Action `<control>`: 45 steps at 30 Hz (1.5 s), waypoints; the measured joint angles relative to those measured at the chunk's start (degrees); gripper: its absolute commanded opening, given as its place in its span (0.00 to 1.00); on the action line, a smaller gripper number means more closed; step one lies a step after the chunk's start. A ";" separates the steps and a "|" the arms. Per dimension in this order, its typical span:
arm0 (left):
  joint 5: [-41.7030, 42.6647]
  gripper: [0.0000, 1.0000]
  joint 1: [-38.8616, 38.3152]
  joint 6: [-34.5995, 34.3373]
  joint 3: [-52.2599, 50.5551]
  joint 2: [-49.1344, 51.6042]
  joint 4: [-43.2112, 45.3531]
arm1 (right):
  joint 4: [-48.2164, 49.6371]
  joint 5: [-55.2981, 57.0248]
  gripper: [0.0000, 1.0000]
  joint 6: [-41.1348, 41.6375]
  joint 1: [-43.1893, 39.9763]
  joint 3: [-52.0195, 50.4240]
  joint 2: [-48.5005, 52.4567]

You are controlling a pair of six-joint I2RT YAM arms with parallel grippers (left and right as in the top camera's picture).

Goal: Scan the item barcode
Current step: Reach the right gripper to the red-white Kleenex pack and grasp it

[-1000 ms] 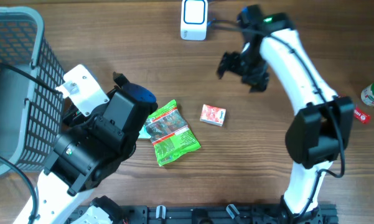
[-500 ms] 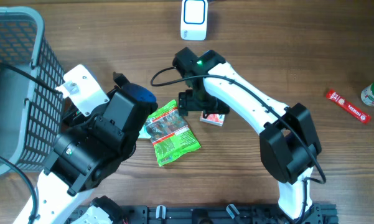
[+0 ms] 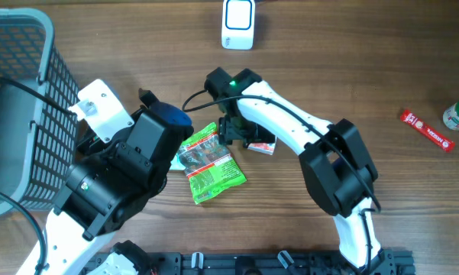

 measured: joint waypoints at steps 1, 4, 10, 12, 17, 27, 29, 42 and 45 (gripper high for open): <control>-0.02 1.00 0.00 0.00 0.00 0.00 0.02 | -0.37 0.63 0.93 0.63 0.15 0.00 0.09; 0.00 1.00 0.00 0.00 0.00 0.02 0.00 | -0.68 2.64 0.89 2.12 0.24 0.00 0.09; -0.02 1.00 0.00 0.00 -0.02 0.00 0.02 | -0.59 5.16 0.79 4.59 0.24 -0.02 0.09; 0.00 1.00 0.00 0.00 0.00 0.00 0.02 | -0.57 5.42 0.77 5.44 0.24 -0.02 0.09; 0.22 1.00 0.00 0.00 0.00 0.00 0.46 | -0.59 5.66 0.73 6.08 0.24 0.00 0.37; 4.81 1.00 0.00 0.00 0.00 0.15 -2.80 | 0.52 6.21 0.24 7.23 0.24 -0.09 3.30; 4.76 1.00 0.00 0.00 0.00 0.22 -3.30 | 0.90 6.21 0.05 7.06 0.24 -0.09 3.30; 2.36 1.00 -2.82 0.02 -0.02 -12.72 -10.29 | -1.14 -6.47 0.04 -5.40 -1.38 2.34 3.30; 1.16 1.00 -4.96 0.00 0.02 -20.83 -13.53 | -1.22 -18.80 0.04 -16.94 -3.65 3.87 2.91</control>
